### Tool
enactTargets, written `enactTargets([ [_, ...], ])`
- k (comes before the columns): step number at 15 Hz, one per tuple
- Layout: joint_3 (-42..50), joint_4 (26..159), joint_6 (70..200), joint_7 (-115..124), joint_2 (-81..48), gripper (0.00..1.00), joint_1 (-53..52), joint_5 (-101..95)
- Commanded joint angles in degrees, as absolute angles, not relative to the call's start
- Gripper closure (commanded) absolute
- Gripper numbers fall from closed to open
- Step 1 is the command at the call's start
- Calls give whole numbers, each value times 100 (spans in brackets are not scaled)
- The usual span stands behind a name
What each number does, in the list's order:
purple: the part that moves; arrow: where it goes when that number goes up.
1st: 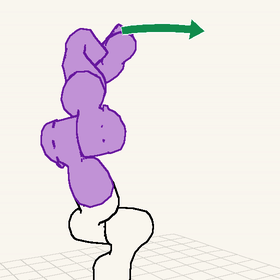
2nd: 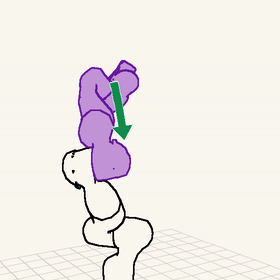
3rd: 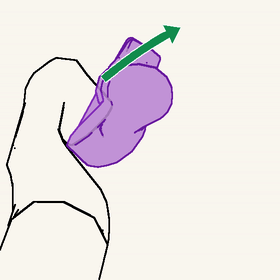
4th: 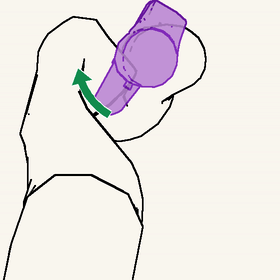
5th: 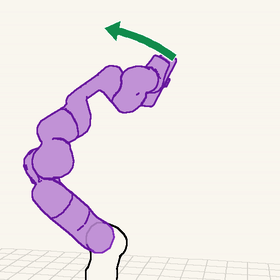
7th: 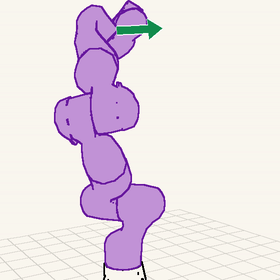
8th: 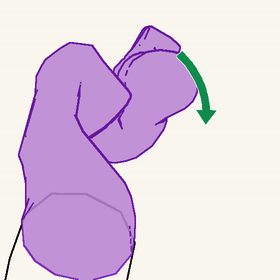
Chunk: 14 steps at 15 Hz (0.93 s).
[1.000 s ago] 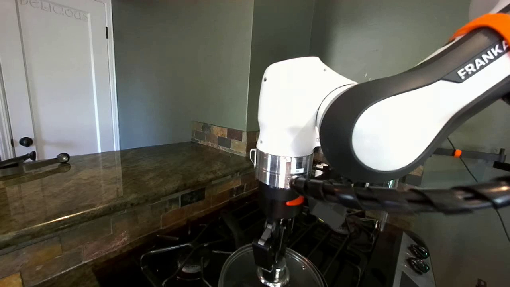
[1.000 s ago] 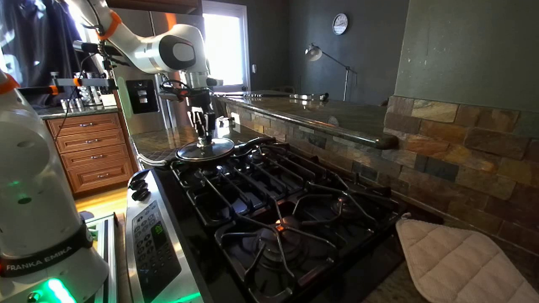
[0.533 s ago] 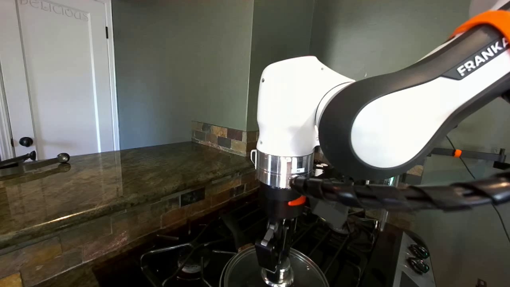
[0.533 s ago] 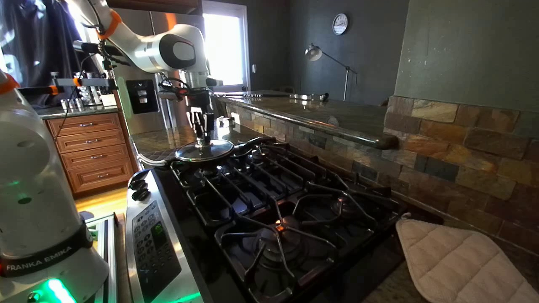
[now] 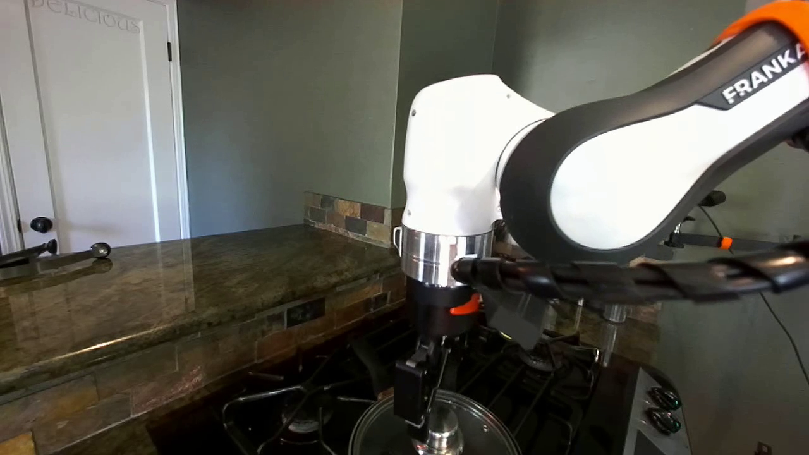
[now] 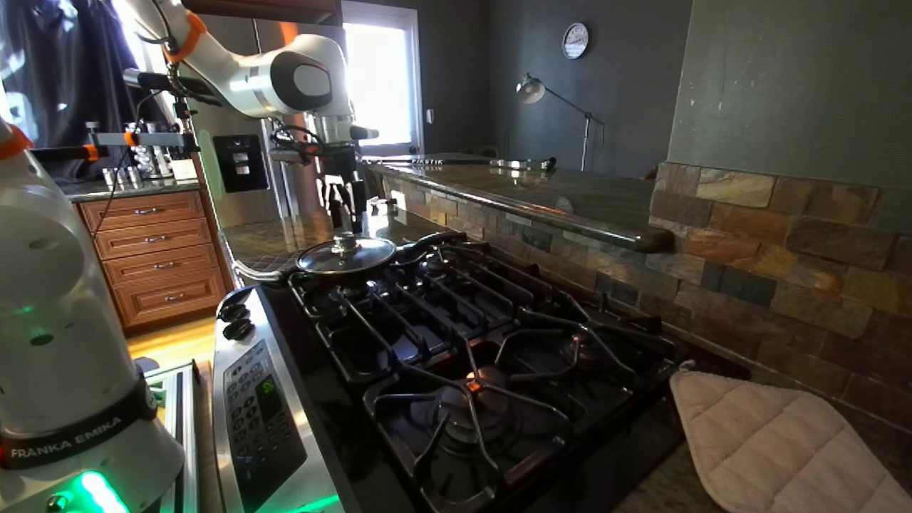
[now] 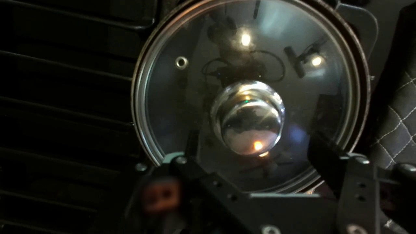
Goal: Slide the pan to the bottom left stove plate and put the glass lid on the pan
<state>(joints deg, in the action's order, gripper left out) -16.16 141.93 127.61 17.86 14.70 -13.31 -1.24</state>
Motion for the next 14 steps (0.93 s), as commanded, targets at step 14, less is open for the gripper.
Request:
enactTargets([
  [14,-1589,13885,11921,1818,2104,0,-1240,-134],
])
